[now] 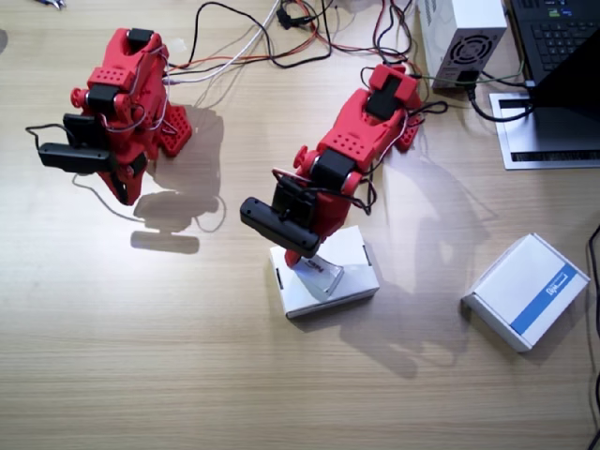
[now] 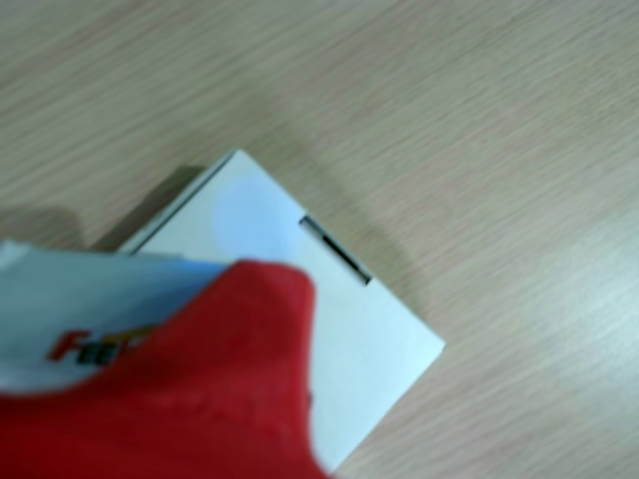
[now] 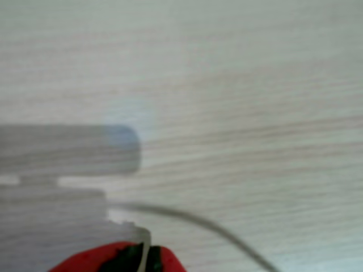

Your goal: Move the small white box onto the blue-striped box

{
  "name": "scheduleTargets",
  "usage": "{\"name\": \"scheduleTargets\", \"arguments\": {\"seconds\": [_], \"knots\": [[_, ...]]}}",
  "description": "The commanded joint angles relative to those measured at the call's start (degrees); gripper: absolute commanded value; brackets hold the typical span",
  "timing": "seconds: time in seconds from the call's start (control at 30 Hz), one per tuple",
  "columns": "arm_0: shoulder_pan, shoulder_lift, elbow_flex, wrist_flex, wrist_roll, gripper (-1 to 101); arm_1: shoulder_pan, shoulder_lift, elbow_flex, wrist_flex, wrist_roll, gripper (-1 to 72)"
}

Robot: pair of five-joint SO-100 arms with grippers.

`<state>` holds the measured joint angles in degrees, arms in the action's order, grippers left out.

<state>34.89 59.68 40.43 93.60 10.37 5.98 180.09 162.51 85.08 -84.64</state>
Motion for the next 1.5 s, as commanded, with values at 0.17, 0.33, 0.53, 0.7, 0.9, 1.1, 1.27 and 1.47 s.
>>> {"name": "scheduleTargets", "arguments": {"seconds": [0.17,0.33,0.53,0.7,0.9,1.1,1.27,1.47], "knots": [[-0.9,11.3,0.4,2.4,2.7,32,-0.5,1.1,0.7,-1.8,-0.5,0.2],[-4.7,6.9,-1.3,2.4,6.1,32,-1.8,1.1,0.5,-1.5,1.1,0.2],[-9.2,-6.5,-8.3,2.4,7.6,32,-2.0,1.1,0.7,-0.3,1.8,0.2],[-6.7,-11.9,-9.1,2.4,6.5,31,-4.1,1.1,0.7,-0.2,3.3,0.2],[-3.2,-14.4,-9.4,2.3,7.3,21,-4.8,1.1,0.7,-0.4,3.9,0.2],[-1.7,-9.7,-3.8,2.3,8.2,3,-5.2,1.1,0.8,-0.4,3.9,0.2],[-8.0,5.0,2.6,2.4,11.7,7,-7.7,1.2,0.8,-0.5,5.4,0.2],[-25.9,20.0,8.3,2.4,19.9,11,-9.1,1.2,0.8,-0.7,6.7,0.2]]}}
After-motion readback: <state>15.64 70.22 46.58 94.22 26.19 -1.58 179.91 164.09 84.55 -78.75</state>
